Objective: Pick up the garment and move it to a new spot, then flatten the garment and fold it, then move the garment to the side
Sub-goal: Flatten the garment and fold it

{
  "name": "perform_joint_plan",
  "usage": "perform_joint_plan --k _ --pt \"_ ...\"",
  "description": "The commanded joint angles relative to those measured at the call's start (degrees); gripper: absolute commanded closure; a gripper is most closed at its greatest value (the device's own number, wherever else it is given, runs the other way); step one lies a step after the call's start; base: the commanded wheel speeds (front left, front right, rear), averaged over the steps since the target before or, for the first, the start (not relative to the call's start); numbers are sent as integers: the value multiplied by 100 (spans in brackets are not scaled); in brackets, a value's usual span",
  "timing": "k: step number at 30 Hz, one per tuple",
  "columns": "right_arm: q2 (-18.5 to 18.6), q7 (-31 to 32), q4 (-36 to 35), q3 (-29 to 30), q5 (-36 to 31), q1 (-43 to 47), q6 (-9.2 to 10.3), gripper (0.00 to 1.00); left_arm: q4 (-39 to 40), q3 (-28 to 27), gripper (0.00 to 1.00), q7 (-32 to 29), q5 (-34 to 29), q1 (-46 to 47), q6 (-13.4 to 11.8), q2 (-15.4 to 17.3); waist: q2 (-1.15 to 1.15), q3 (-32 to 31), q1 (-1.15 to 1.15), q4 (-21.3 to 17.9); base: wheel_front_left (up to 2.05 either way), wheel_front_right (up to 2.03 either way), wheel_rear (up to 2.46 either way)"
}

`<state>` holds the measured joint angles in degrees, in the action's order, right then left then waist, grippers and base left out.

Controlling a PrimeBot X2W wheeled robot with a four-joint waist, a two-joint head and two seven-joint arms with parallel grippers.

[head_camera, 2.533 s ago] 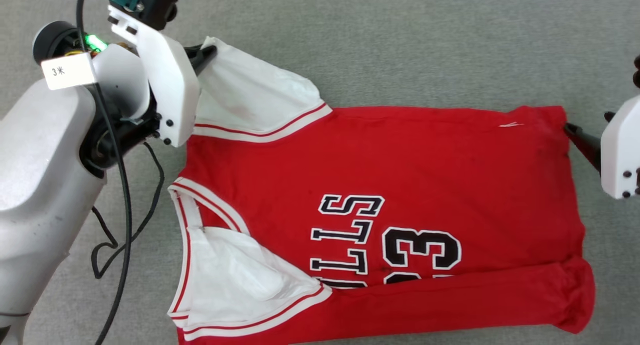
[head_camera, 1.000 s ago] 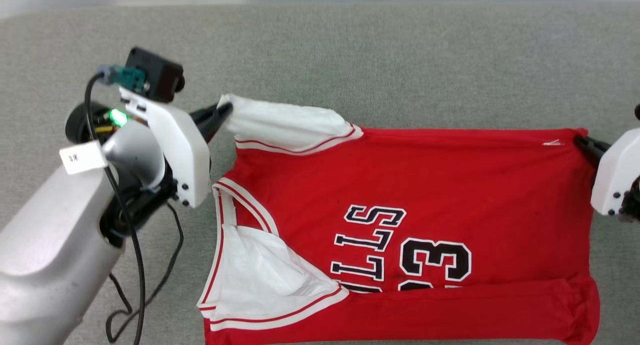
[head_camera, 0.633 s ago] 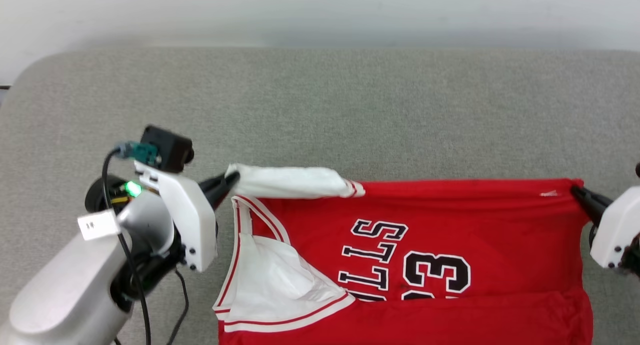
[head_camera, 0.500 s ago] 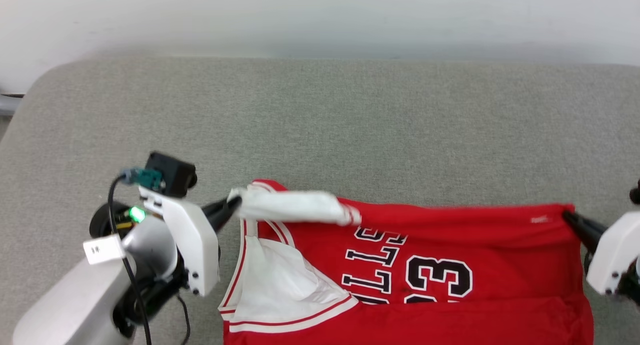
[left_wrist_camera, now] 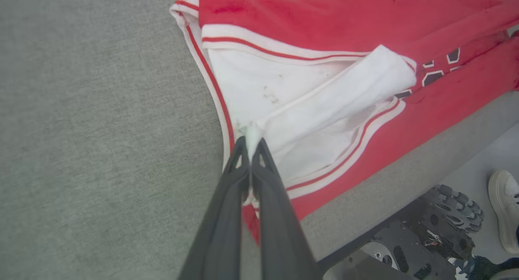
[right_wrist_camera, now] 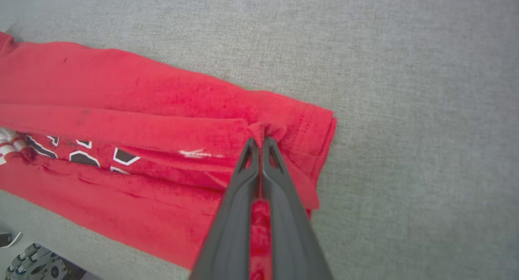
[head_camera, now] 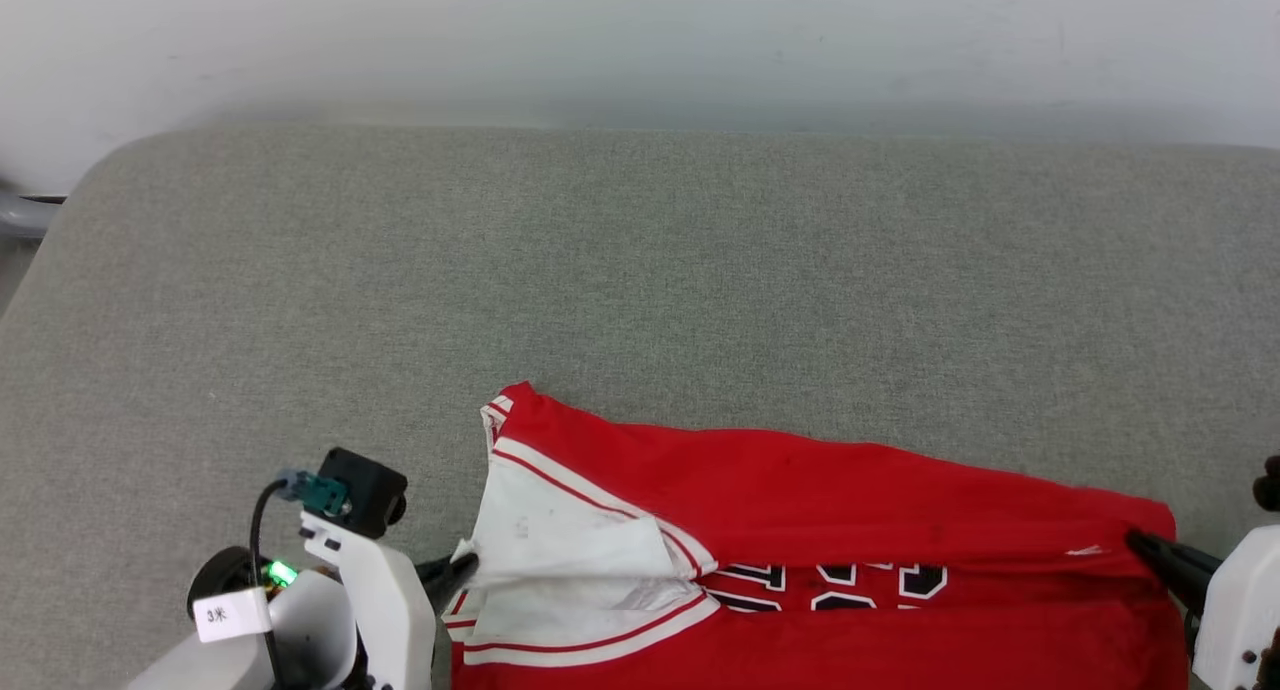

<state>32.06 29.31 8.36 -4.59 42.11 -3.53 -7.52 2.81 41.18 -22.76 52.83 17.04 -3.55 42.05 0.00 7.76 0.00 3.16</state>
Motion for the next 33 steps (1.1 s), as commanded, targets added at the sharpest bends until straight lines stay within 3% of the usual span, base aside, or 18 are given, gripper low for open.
perform_joint_plan --k 1,7,15,16,17,18,27,33 --pt "75 30 -70 -63 21 125 7 100 -34 55 100 -25 33 -118 -2 -33 0 4 0 -11 0 0 0" --pt "296 -70 -257 -397 -108 296 7 100 -271 253 100 -53 -58 -237 11 -122 0 35 0 -72 0 0 0" --pt "405 -357 31 -836 -370 206 7 100 -676 408 100 120 -177 -260 69 -350 0 108 0 -150 0 0 0" --pt "394 -386 72 -868 -371 175 7 53 -719 430 83 146 -193 -258 93 -377 0 111 0 -157 0 0 0" --pt "373 -427 123 -873 -364 144 7 0 -752 451 53 176 -226 -250 106 -397 0 110 0 -163 0 0 0" --pt "350 -468 157 -912 -335 120 7 0 -789 468 0 199 -237 -249 108 -416 0 103 0 -167 0 0 0" --pt "455 -433 48 -812 10 163 7 0 -885 307 0 664 -179 -319 62 -575 0 -169 0 -201 0 0 0" --pt "315 -145 -302 -216 166 393 7 0 -789 -41 0 1623 -336 -383 -103 -729 0 -382 0 -230 0 0 0"
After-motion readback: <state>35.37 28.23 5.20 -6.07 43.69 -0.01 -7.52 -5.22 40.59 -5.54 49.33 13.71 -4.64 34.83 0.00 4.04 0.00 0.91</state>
